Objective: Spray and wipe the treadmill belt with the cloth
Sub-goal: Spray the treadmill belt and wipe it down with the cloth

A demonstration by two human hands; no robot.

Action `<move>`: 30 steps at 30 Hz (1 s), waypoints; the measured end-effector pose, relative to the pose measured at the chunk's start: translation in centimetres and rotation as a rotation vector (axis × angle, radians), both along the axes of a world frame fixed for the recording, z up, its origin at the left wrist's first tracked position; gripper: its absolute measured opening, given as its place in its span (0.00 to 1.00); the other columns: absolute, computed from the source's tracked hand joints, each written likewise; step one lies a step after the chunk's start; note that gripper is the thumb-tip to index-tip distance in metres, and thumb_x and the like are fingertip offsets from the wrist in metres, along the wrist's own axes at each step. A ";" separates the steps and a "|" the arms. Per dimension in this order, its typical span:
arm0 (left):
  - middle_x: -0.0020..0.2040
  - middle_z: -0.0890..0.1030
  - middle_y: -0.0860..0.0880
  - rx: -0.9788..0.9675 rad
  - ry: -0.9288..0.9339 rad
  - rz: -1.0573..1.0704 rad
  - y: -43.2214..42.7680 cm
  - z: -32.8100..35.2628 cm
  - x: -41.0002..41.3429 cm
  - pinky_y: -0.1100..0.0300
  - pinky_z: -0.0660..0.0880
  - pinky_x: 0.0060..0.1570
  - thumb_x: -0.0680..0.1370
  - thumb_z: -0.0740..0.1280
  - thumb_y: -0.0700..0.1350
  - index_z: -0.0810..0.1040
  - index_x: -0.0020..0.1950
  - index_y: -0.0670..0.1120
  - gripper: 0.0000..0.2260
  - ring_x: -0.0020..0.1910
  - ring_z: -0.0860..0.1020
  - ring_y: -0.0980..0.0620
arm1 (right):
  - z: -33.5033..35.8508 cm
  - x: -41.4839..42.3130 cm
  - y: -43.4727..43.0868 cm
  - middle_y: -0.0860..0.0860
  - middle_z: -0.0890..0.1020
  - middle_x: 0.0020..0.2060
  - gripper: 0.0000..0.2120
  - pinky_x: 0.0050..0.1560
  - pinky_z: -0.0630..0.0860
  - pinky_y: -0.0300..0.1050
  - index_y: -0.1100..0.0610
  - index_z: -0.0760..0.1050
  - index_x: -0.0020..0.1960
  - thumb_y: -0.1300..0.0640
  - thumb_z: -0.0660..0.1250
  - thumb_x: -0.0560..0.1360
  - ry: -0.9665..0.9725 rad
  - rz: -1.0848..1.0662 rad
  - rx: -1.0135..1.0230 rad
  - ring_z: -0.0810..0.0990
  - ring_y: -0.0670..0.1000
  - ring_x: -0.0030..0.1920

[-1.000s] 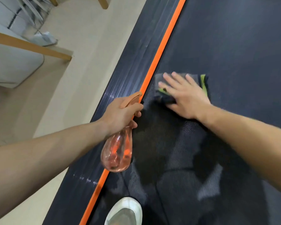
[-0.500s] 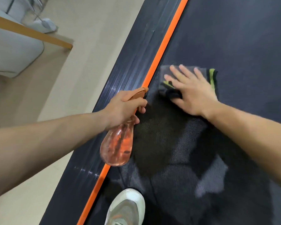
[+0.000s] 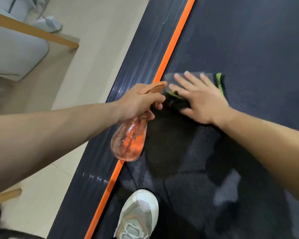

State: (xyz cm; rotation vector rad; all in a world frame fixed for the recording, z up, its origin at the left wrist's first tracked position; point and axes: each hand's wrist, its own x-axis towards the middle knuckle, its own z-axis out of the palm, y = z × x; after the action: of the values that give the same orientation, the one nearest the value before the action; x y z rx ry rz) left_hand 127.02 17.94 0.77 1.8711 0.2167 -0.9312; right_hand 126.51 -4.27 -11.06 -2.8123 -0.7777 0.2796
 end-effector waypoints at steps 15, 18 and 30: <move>0.47 0.81 0.46 -0.013 -0.029 -0.187 -2.5 1.7 0.2 0.63 0.78 0.34 0.81 0.70 0.39 0.76 0.70 0.56 0.20 0.36 0.80 0.56 | -0.1 -5.7 -0.1 0.47 0.51 0.82 0.39 0.78 0.48 0.60 0.43 0.54 0.81 0.38 0.64 0.74 0.035 -0.225 0.007 0.49 0.54 0.82; 0.48 0.82 0.48 0.037 -0.032 -0.149 -1.0 2.8 -1.7 0.58 0.80 0.39 0.80 0.71 0.39 0.72 0.80 0.53 0.28 0.42 0.79 0.49 | 1.1 -2.5 -2.3 0.50 0.46 0.83 0.36 0.79 0.46 0.63 0.45 0.49 0.82 0.39 0.59 0.79 0.111 -0.619 -0.042 0.45 0.56 0.82; 0.46 0.80 0.46 -0.028 0.093 -0.077 6.4 7.2 -12.0 0.61 0.79 0.32 0.76 0.71 0.34 0.80 0.69 0.47 0.22 0.45 0.76 0.49 | 3.3 -19.9 11.6 0.49 0.41 0.82 0.42 0.78 0.40 0.62 0.45 0.44 0.83 0.40 0.64 0.77 0.271 -0.433 -0.028 0.40 0.57 0.82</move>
State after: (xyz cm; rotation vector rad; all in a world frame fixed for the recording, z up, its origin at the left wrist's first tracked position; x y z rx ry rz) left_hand 114.99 24.36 7.95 1.8235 0.1880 -1.0698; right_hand 106.62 7.36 -7.79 -2.7912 -0.1027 0.5792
